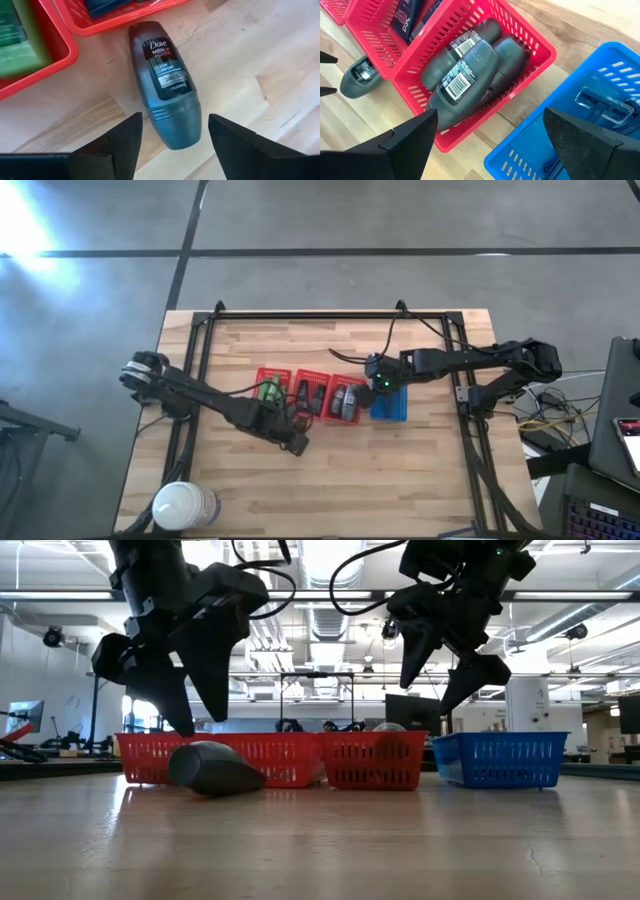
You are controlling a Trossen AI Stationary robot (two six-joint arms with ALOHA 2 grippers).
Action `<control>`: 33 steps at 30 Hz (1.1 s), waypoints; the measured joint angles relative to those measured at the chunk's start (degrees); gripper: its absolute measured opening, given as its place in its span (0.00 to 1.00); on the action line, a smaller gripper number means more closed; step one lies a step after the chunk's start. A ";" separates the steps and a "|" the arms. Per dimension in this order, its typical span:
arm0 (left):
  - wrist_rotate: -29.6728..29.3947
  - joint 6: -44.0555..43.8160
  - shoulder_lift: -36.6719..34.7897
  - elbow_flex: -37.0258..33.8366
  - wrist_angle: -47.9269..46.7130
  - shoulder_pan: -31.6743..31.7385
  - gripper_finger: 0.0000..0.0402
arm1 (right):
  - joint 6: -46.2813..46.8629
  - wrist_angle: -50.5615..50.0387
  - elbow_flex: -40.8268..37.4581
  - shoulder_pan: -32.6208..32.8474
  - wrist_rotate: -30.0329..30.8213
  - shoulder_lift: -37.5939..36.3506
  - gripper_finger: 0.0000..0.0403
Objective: Pick & Place Travel size toiletries
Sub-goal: Adjust the left red bin, then put the deodorant into the right red bin
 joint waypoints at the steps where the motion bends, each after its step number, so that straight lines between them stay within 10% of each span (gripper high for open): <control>1: -0.04 -0.06 0.24 0.00 0.06 -0.10 0.58 | 0.00 0.00 0.00 0.00 0.00 0.00 0.89; 33: -4.31 1.57 10.15 1.01 5.36 1.97 0.66 | 0.26 0.02 0.00 0.00 1.31 0.00 0.89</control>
